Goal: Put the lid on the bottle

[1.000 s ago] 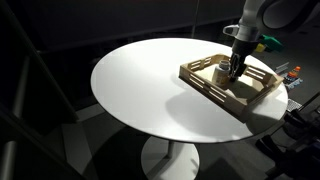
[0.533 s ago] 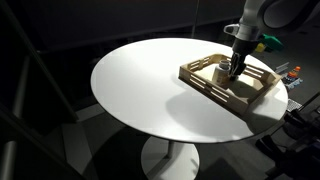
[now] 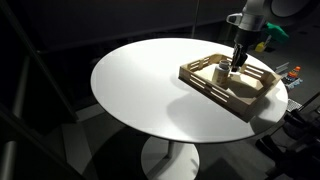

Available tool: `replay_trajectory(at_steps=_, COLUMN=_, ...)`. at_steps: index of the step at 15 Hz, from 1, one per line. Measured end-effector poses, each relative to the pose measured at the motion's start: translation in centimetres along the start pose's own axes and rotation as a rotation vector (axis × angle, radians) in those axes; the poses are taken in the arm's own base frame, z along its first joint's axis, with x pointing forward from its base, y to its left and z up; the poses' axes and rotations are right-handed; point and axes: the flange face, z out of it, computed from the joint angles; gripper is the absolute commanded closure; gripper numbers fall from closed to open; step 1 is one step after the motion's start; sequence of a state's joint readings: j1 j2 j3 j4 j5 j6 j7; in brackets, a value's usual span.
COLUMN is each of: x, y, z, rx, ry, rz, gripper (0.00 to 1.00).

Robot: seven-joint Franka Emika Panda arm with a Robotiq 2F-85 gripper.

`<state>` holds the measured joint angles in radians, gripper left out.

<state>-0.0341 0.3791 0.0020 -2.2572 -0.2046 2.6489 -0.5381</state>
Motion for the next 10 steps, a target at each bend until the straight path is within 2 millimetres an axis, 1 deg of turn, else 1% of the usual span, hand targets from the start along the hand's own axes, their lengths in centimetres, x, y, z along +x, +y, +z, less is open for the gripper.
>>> replay_trajectory(at_steps=5, x=0.3, y=0.2, z=-4.6, rx=-0.02, ry=0.001, rz=0.0, gripper=0.68)
replay_trajectory(at_steps=8, x=1.0, y=-0.5, z=-7.2, rx=-0.023, ry=-0.006, rz=-0.019, gripper=0.68)
replay_trajectory(at_steps=10, x=1.7, y=-1.3, z=-8.5, rx=-0.019, ry=-0.013, rz=-0.035, gripper=0.68)
